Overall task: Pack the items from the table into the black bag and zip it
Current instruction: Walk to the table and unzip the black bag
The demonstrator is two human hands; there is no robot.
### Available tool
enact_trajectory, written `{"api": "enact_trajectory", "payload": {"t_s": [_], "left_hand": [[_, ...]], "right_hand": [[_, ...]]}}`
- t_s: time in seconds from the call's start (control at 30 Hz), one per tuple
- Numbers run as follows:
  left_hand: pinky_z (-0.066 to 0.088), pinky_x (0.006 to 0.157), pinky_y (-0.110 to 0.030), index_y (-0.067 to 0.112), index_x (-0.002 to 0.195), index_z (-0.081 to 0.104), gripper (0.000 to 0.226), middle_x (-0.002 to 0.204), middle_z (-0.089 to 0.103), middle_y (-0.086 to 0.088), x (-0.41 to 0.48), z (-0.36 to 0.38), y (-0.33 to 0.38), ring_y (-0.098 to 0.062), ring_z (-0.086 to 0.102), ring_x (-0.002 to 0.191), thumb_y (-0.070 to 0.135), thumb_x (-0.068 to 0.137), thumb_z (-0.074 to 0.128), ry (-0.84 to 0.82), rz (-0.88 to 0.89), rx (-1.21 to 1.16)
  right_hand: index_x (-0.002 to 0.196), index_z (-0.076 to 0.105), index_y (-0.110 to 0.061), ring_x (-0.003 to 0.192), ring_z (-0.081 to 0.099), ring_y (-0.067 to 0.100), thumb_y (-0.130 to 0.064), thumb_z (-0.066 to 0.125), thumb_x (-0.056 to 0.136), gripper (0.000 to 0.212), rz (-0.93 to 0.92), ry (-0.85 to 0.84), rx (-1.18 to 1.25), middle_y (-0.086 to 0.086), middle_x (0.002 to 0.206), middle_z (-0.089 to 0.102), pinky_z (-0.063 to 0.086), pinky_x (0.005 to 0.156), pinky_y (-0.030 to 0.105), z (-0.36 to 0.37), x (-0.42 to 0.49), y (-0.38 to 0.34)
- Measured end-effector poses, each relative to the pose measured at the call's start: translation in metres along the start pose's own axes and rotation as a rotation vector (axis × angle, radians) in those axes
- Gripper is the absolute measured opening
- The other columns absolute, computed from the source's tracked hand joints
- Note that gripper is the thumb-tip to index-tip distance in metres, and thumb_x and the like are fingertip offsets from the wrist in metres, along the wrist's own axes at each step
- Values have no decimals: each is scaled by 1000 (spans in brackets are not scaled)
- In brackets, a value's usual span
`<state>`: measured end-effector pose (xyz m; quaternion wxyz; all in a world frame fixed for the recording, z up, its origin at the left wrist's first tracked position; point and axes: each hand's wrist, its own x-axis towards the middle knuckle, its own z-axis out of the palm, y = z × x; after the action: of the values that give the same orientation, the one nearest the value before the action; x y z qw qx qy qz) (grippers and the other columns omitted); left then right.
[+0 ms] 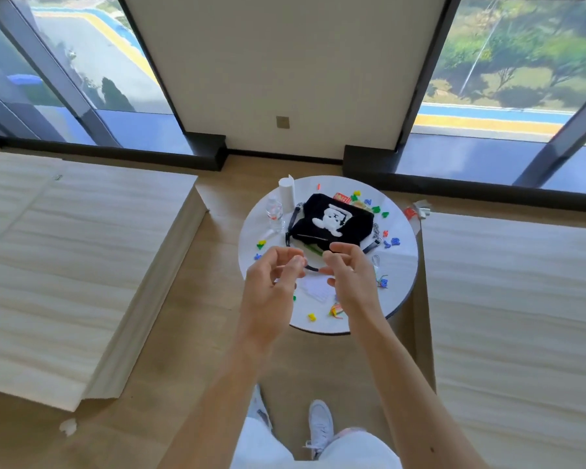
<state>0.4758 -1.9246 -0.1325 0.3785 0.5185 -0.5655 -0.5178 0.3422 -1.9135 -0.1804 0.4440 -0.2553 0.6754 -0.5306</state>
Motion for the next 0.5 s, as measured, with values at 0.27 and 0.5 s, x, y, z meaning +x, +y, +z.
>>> {"api": "enact_trajectory", "payload": {"t_s": [0.27, 0.5], "left_hand": [[55, 77, -31, 28, 86, 67, 12, 87, 75, 5, 121, 11, -23, -14, 72, 87, 29, 88, 55, -292, 0, -1], [54, 79, -32, 30, 88, 67, 14, 91, 75, 8, 200, 9, -64, -12, 70, 88, 34, 86, 54, -445, -37, 31]], "right_hand": [[113, 63, -24, 95, 71, 18, -27, 62, 95, 18, 27, 205, 12, 1, 103, 70, 52, 78, 30, 35, 78, -1], [111, 65, -24, 90, 72, 14, -28, 63, 95, 16, 72, 332, -8, -3, 100, 71, 55, 80, 29, 59, 144, 18]]}}
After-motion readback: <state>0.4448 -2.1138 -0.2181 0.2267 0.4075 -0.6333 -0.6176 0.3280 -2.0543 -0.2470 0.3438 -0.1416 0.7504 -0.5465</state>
